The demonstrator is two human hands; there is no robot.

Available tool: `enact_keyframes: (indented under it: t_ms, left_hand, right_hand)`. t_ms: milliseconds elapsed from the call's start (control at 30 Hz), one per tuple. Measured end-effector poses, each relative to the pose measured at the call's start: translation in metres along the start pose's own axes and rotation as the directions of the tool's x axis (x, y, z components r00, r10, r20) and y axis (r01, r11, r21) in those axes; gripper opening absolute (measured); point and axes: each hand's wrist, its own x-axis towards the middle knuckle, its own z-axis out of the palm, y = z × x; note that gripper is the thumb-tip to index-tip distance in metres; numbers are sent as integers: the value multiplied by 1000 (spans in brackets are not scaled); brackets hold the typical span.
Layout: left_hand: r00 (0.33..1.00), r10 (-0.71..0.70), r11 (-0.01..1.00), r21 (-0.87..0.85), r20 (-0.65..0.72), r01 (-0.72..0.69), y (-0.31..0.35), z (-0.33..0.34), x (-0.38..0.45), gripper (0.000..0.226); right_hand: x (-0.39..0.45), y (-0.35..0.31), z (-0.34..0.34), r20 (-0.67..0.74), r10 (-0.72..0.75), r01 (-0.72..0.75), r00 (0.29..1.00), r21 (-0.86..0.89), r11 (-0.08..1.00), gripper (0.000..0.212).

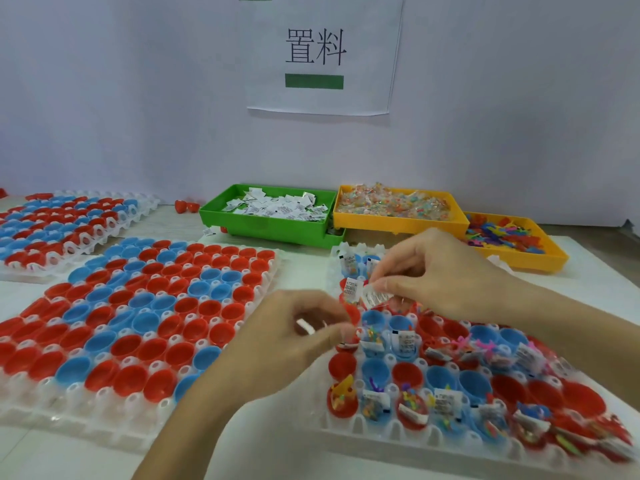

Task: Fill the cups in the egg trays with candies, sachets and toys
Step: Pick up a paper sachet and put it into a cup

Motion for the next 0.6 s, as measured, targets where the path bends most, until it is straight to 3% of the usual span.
enact_keyframes:
  t_ms: [100, 200, 333, 600]
  left_hand:
    - [993, -15, 997, -69, 118, 23, -8, -3, -25, 33]
    - [988, -35, 999, -15, 148, 37, -13, -2, -31, 39]
    - [983, -59, 996, 70, 171, 48, -11, -1, -30, 30]
    - [989, -12, 1000, -5, 149, 12, -10, -2, -32, 15]
  right_hand:
    - [-7, -3, 7, 151, 14, -7, 989, -46, 999, 5]
    - [-10, -10, 15, 237, -5, 25, 972, -82, 996, 6]
    - [-9, -16, 21, 311, 12, 32, 950, -135, 990, 4]
    - [-13, -21, 29, 373, 11, 29, 928, -102, 994, 4]
